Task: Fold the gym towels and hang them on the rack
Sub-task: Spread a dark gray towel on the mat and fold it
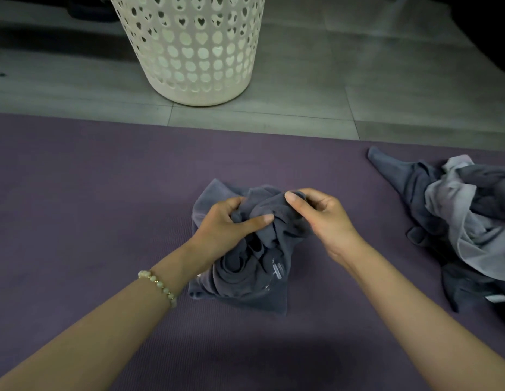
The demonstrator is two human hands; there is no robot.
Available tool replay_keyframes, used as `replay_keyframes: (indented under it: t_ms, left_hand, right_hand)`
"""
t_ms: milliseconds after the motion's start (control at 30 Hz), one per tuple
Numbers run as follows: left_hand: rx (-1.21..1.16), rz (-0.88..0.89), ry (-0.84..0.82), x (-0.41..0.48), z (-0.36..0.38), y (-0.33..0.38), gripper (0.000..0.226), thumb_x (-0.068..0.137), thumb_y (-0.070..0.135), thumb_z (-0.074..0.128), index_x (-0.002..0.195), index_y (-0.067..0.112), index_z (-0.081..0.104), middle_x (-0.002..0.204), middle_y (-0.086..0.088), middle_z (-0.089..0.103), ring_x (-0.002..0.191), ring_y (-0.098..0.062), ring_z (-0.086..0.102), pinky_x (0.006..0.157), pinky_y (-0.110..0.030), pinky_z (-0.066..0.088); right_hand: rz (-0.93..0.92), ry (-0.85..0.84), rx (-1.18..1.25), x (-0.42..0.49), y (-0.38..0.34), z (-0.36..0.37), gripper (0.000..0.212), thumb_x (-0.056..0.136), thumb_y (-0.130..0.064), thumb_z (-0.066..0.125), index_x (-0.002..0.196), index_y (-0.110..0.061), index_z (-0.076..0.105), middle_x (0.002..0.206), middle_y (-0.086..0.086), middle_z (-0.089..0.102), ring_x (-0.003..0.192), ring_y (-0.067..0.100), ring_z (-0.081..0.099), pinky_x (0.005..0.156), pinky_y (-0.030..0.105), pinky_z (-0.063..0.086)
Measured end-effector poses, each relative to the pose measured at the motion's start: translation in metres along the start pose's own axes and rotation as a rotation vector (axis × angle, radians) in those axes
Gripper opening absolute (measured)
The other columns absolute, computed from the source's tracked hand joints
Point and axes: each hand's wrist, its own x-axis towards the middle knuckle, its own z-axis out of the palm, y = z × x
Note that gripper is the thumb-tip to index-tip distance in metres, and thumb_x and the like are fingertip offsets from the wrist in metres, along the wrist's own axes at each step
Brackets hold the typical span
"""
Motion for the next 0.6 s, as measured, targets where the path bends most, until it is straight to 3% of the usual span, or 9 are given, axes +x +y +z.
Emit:
replay_keyframes:
  t_ms: [67,167,200,267,333,400,500,533,600]
  left_hand:
    - [-0.061,-0.014,0.032,-0.005,0.001,0.005,0.02,0.087,0.03,0.064,0.091,0.01,0.067,0.067,0.008,0.072,0.065,-0.002,0.068,0.058,-0.011,0.05]
    - [-0.15,-0.034,0.148,-0.009,-0.002,0.011,0.038,0.095,0.039,0.049,0.07,0.012,0.059,0.043,0.012,0.054,0.042,-0.002,0.053,0.048,-0.013,0.043]
    - [-0.167,-0.024,0.188,-0.009,-0.005,0.012,0.035,0.095,0.039,0.05,0.073,0.013,0.06,0.048,0.011,0.057,0.046,-0.003,0.055,0.051,-0.014,0.046]
    - [-0.211,0.015,0.23,-0.006,-0.013,0.011,0.028,0.092,0.038,0.056,0.097,0.014,0.067,0.079,0.007,0.072,0.072,-0.008,0.067,0.07,-0.023,0.055]
    - [-0.233,0.01,0.213,-0.007,-0.015,0.014,0.041,0.086,0.043,0.062,0.115,0.014,0.065,0.107,-0.001,0.071,0.097,-0.015,0.068,0.089,-0.034,0.054]
    - [-0.175,0.054,0.18,-0.007,-0.015,0.013,0.033,0.086,0.036,0.064,0.106,0.01,0.068,0.098,0.001,0.072,0.092,-0.005,0.067,0.085,-0.025,0.054]
    - [-0.061,0.162,0.134,-0.012,-0.01,0.019,0.014,0.089,0.023,0.061,0.081,0.013,0.067,0.067,0.014,0.064,0.065,0.003,0.059,0.064,-0.013,0.047]
    - [-0.057,0.175,0.093,-0.012,-0.01,0.019,0.013,0.088,0.024,0.06,0.083,0.013,0.067,0.066,0.015,0.065,0.064,0.003,0.059,0.063,-0.012,0.046]
    - [-0.077,0.157,0.012,-0.014,-0.012,0.024,0.019,0.089,0.023,0.057,0.097,0.01,0.068,0.066,0.014,0.068,0.064,0.004,0.062,0.064,-0.012,0.047]
  right_hand:
    - [-0.044,0.044,-0.017,-0.004,-0.001,-0.002,0.011,0.089,-0.017,0.063,0.079,-0.013,0.067,0.071,-0.011,0.067,0.068,0.0,0.06,0.066,0.014,0.048]
    - [-0.154,0.045,-0.101,-0.009,-0.015,-0.008,0.009,0.085,-0.019,0.064,0.081,-0.012,0.069,0.074,-0.011,0.069,0.073,0.001,0.06,0.071,0.014,0.048]
    - [-0.161,-0.009,-0.114,-0.011,-0.023,-0.012,0.012,0.082,-0.022,0.064,0.082,-0.012,0.069,0.075,-0.01,0.07,0.073,0.001,0.06,0.072,0.014,0.049]
    - [-0.128,-0.209,-0.154,-0.017,-0.041,-0.018,0.015,0.077,-0.025,0.062,0.081,-0.013,0.071,0.074,-0.008,0.071,0.072,0.001,0.062,0.069,0.014,0.049]
    - [-0.121,-0.375,-0.23,-0.021,-0.053,-0.014,0.011,0.077,-0.027,0.065,0.078,-0.02,0.074,0.077,-0.006,0.071,0.074,0.003,0.064,0.069,0.014,0.049]
    - [-0.213,-0.388,-0.316,-0.019,-0.056,-0.005,0.006,0.079,-0.029,0.071,0.08,-0.024,0.074,0.089,-0.008,0.068,0.084,0.001,0.063,0.077,0.013,0.046]
    - [-0.372,-0.334,-0.509,-0.01,-0.051,0.007,0.005,0.078,-0.038,0.072,0.083,-0.04,0.073,0.127,-0.012,0.054,0.102,-0.008,0.055,0.089,0.013,0.041]
    - [-0.375,-0.345,-0.544,-0.007,-0.052,0.01,0.005,0.079,-0.041,0.073,0.083,-0.044,0.072,0.131,-0.014,0.052,0.106,-0.009,0.054,0.091,0.013,0.041]
    - [-0.308,-0.391,-0.499,-0.004,-0.053,0.013,0.005,0.079,-0.039,0.069,0.082,-0.041,0.072,0.119,-0.016,0.061,0.107,-0.005,0.057,0.091,0.014,0.042]
